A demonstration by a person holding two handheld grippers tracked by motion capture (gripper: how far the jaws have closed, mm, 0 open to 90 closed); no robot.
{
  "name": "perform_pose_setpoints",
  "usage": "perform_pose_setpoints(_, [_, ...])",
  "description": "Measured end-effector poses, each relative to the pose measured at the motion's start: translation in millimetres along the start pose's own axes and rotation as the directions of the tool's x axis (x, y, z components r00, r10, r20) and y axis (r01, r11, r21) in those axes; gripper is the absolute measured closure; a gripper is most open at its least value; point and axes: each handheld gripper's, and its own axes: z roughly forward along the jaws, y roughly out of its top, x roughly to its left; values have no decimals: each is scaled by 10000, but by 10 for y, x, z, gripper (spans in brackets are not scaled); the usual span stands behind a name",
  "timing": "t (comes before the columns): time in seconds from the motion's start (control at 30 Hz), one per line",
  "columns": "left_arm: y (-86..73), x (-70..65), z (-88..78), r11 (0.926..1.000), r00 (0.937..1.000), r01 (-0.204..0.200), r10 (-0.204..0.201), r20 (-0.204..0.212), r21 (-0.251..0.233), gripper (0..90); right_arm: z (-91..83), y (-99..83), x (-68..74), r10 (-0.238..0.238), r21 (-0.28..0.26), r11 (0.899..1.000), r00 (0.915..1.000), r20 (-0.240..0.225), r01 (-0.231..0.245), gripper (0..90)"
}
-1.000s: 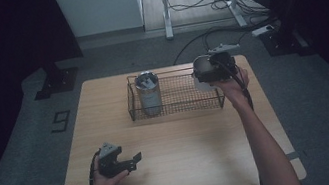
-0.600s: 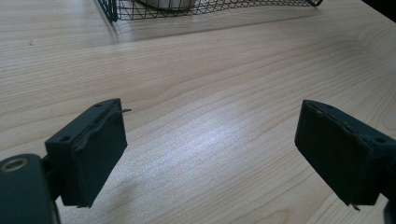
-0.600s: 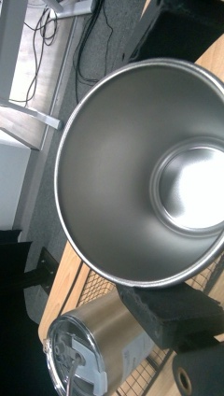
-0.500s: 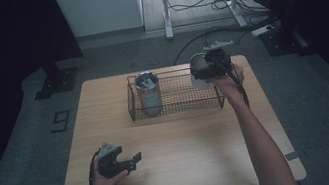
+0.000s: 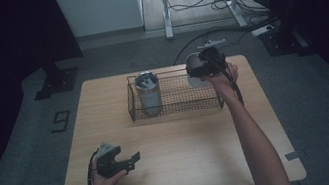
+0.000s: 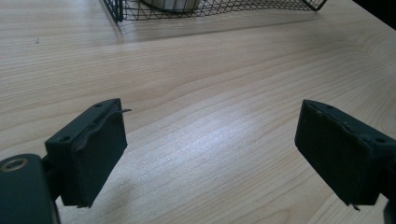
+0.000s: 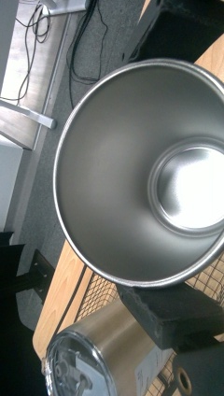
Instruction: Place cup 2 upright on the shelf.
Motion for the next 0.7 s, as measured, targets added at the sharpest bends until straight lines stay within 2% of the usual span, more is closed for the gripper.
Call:
perform_pose_setpoints(0.4, [-8,0,9,9999,10000,-73,74,-64,92,92,161,-38,-15,113,218,9997,9999,70,-115,63])
perform_pose_setpoints(0.7, [-7,0,8,9999,9999,-89,90,-59,147,92,249,-78,15,-55,338,9994,10000,41,53,62])
